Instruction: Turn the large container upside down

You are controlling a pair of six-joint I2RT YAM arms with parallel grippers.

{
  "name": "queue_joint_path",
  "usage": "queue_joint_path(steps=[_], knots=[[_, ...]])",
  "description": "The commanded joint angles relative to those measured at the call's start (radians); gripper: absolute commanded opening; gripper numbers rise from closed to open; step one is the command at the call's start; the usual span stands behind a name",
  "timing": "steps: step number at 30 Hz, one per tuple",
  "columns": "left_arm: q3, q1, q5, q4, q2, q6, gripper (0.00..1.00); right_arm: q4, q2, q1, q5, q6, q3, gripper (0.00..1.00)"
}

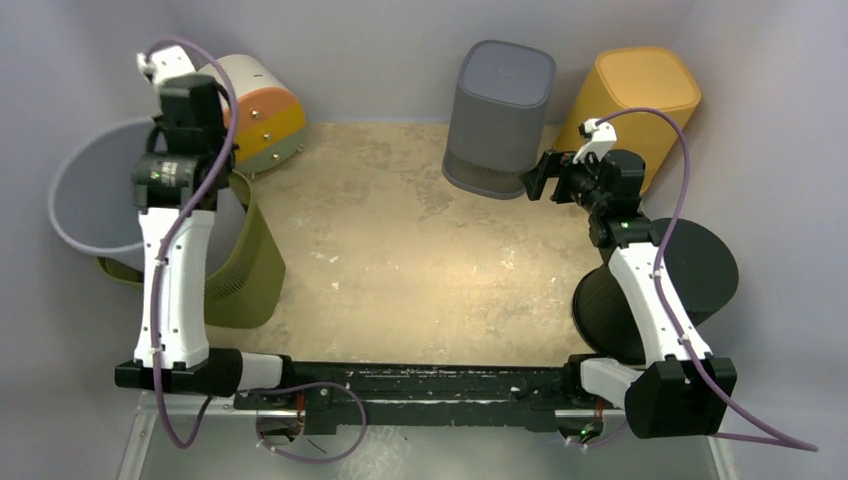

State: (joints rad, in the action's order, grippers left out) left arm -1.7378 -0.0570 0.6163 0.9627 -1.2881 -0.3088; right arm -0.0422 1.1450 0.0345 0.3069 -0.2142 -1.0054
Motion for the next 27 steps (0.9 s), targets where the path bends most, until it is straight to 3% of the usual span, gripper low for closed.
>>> queue_joint_path(steps=[1, 3, 7, 11, 18, 23, 27], knots=[[-0.437, 0.006, 0.036, 0.087, -0.054, 0.071, 0.00, 0.037, -0.005, 0.005, -0.001, 0.007, -0.003, 1.00], [-0.524, 0.003, 0.015, 0.065, -0.050, 0.065, 0.00, 0.025, -0.007, 0.005, 0.005, 0.000, -0.006, 1.00], [-0.495, 0.003, -0.099, -0.052, 0.027, 0.003, 0.00, 0.031, -0.013, 0.005, -0.014, -0.034, -0.040, 1.00], [-0.392, 0.003, -0.298, -0.279, 0.130, -0.060, 0.00, 0.041, -0.017, 0.005, -0.007, -0.062, -0.076, 1.00], [-0.322, 0.003, -0.771, -0.599, 0.151, -0.287, 0.00, 0.046, -0.011, 0.004, -0.102, -0.104, -0.154, 1.00], [-0.172, 0.003, -0.932, -0.911, 0.199, -0.470, 0.00, 0.058, 0.005, 0.004, -0.215, -0.119, -0.209, 1.00], [0.074, 0.003, -1.047, -1.241, 0.221, -0.744, 0.00, 0.055, 0.032, -0.004, -0.365, -0.094, -0.320, 1.00]])
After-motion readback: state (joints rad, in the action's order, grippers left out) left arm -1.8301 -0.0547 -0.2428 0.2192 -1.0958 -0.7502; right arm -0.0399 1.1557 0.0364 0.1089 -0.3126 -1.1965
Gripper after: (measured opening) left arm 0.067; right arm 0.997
